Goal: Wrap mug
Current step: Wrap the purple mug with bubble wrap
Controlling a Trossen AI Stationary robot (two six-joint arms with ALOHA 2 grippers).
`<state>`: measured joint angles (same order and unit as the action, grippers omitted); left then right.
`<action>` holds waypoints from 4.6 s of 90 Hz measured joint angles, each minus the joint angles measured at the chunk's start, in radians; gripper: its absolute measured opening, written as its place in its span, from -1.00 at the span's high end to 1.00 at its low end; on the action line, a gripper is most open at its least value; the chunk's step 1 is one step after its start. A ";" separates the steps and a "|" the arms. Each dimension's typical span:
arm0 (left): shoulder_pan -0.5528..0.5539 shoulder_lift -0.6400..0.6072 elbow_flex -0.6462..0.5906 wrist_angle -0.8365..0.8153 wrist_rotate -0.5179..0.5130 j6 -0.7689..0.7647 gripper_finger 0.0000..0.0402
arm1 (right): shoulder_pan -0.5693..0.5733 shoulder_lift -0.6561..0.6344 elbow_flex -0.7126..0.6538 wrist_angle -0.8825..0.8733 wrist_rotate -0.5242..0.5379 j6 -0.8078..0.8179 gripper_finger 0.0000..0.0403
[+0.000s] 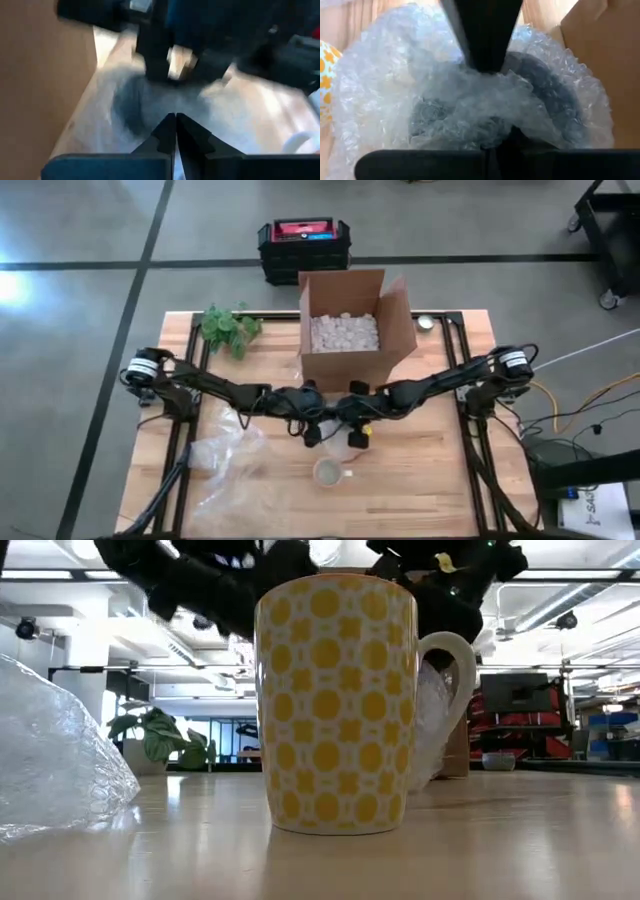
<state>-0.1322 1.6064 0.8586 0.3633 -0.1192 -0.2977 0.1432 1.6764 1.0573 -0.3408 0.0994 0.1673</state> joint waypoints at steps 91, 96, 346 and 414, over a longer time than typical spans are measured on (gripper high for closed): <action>0.011 0.205 0.063 0.100 0.079 0.016 1.00 | 0.009 -0.081 0.241 -0.436 0.003 -0.052 0.99; 0.011 0.205 0.063 0.100 0.079 0.016 1.00 | 0.014 -0.086 0.245 -0.403 0.005 -0.051 0.99; -0.044 0.140 0.006 0.037 0.045 0.024 1.00 | 0.013 0.113 0.204 -0.167 -0.052 -0.056 0.99; -0.041 -0.002 0.011 -0.074 0.022 0.044 1.00 | 0.007 0.166 0.247 -0.219 -0.047 -0.079 0.99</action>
<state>-0.1734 1.6046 0.8700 0.2894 -0.0970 -0.2542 0.1503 1.8420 1.3043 -0.5599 0.0521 0.0883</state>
